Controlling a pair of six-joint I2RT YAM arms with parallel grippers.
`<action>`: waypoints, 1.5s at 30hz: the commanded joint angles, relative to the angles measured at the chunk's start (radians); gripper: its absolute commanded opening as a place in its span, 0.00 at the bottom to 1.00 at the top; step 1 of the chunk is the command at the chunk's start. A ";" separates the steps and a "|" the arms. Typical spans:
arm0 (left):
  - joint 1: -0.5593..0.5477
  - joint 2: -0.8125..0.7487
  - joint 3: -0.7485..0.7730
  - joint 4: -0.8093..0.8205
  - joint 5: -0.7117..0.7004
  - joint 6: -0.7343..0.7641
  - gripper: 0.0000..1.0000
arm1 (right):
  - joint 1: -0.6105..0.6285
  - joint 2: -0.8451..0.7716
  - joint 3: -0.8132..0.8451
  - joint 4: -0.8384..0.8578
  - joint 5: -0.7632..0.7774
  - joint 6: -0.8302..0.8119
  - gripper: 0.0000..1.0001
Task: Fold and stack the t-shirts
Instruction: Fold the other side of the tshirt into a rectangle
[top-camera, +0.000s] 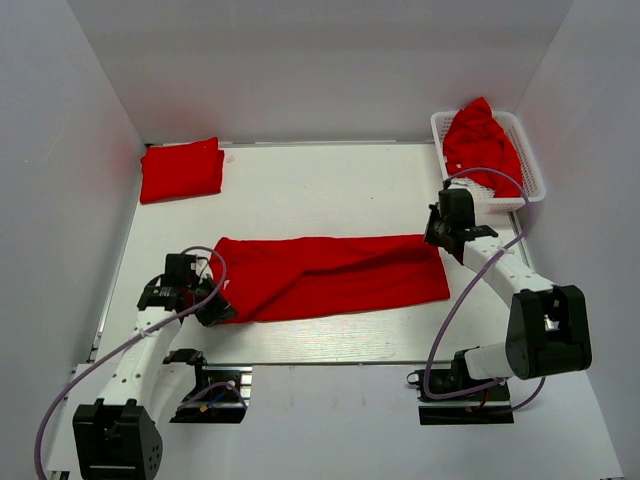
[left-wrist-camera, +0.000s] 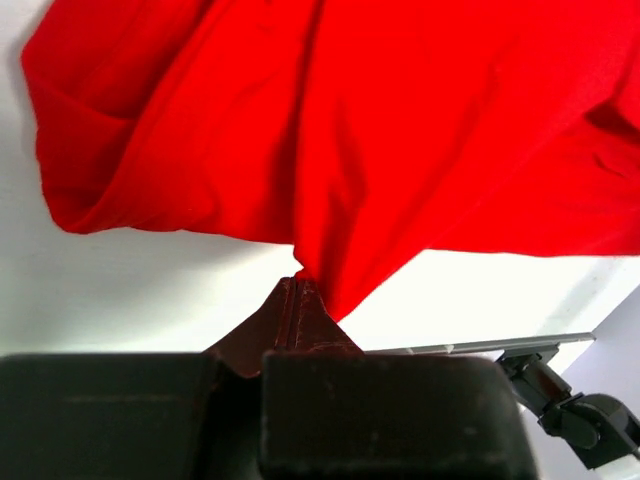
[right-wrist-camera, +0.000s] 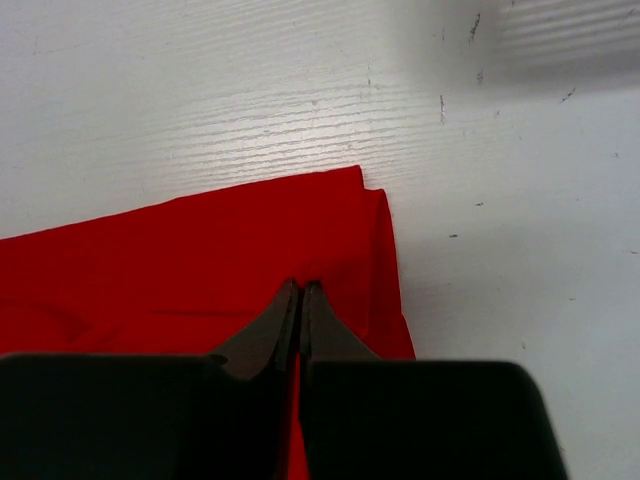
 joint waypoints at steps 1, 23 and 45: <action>-0.002 0.025 -0.001 -0.014 -0.031 -0.025 0.00 | -0.003 0.002 -0.015 0.032 0.032 0.027 0.00; -0.002 0.241 0.309 0.087 -0.142 0.066 1.00 | -0.004 -0.127 -0.040 -0.143 0.220 0.185 0.90; -0.031 0.640 0.256 0.662 0.174 0.066 1.00 | 0.096 0.128 0.069 -0.070 -0.331 0.124 0.90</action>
